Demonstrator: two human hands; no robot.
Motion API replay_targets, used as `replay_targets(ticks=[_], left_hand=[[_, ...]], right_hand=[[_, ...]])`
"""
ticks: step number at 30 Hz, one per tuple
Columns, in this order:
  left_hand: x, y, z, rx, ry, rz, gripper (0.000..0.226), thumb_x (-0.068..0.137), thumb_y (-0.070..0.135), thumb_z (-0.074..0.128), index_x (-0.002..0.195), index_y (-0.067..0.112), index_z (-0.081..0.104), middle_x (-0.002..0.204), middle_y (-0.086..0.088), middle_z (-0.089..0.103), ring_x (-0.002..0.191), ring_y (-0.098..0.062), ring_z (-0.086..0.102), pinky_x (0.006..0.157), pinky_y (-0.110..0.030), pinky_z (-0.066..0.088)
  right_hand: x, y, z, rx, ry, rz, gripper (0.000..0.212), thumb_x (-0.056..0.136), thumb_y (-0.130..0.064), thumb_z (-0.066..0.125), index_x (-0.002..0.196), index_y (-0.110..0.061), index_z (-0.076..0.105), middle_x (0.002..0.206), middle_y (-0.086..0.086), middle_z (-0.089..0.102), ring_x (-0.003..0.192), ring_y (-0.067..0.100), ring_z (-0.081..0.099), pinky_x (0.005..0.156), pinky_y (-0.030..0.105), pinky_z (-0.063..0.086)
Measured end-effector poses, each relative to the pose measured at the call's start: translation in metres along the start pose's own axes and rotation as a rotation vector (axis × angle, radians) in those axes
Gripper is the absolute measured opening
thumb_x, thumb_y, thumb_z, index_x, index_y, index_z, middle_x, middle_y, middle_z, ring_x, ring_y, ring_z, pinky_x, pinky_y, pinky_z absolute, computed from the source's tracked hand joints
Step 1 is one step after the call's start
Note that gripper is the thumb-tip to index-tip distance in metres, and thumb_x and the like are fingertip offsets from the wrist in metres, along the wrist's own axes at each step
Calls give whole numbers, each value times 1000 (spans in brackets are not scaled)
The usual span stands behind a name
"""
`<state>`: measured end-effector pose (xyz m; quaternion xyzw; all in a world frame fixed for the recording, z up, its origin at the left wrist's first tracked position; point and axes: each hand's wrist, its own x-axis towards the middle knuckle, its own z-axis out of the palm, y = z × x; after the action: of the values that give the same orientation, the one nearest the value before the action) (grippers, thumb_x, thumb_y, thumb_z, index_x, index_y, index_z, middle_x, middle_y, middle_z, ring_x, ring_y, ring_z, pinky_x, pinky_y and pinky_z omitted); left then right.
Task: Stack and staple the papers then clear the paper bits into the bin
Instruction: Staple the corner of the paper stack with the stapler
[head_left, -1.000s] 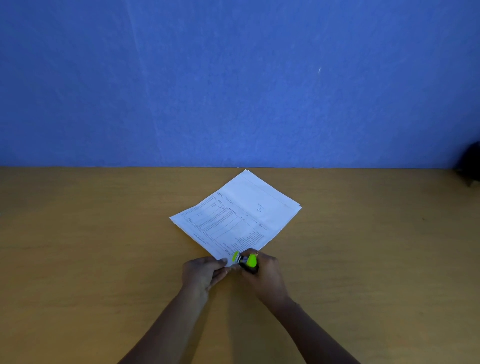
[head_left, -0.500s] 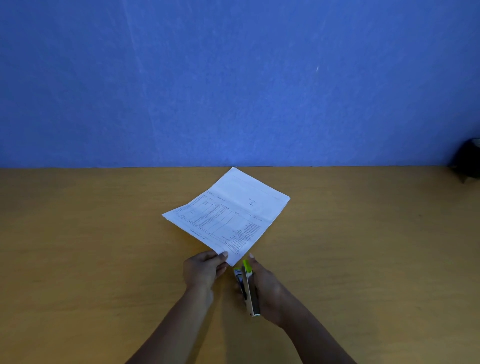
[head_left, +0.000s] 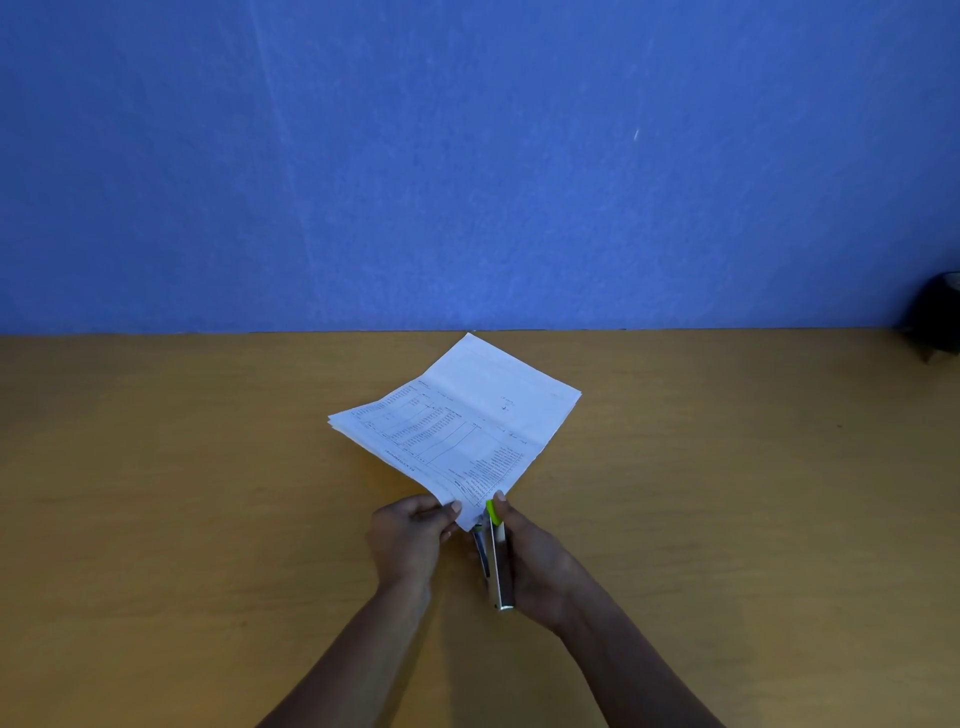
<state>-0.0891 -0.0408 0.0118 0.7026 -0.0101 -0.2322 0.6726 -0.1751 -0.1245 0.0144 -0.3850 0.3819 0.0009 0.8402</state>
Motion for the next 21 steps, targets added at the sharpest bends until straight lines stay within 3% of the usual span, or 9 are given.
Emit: replay_targets(ticks=[2, 5, 14, 18, 21], left_hand=[[1, -1, -1, 14, 1, 14, 9, 71, -3, 74, 69, 5, 68, 61, -1, 67, 45, -2, 59, 47, -14, 51], [1, -1, -2, 48, 3, 54, 21, 70, -2, 75, 60, 14, 67, 52, 7, 66, 47, -5, 60, 49, -17, 52], [-1, -1, 0, 86, -22, 109, 14, 70, -1, 75, 65, 11, 68, 59, -2, 66, 42, 1, 55, 45, -12, 46], [0, -3, 1, 25, 17, 42, 16, 69, 0, 76, 62, 13, 69, 58, 1, 68, 52, -11, 61, 54, -22, 53], [0, -3, 1, -65, 27, -40, 8, 70, -3, 74, 76, 1, 69, 67, -6, 68, 61, -16, 63, 52, -17, 54]], right_hand=[[0, 0, -1, -5, -29, 7, 47, 89, -50, 49, 120, -16, 62, 103, 4, 62, 80, 13, 57, 62, 22, 49], [-2, -3, -3, -4, -18, 8, 46, 92, -49, 46, 117, -14, 62, 85, 0, 63, 69, 11, 54, 57, 21, 46], [2, -9, 4, -11, 8, 33, 42, 91, -50, 46, 103, -14, 63, 65, -3, 63, 58, 10, 53, 52, 22, 43], [0, -8, 5, 19, -22, 16, 40, 91, -47, 48, 103, -12, 63, 59, -4, 66, 50, 7, 59, 46, 20, 46], [-1, -7, 6, 38, -22, 20, 40, 88, -46, 54, 104, -11, 64, 58, -5, 68, 49, 5, 63, 47, 19, 48]])
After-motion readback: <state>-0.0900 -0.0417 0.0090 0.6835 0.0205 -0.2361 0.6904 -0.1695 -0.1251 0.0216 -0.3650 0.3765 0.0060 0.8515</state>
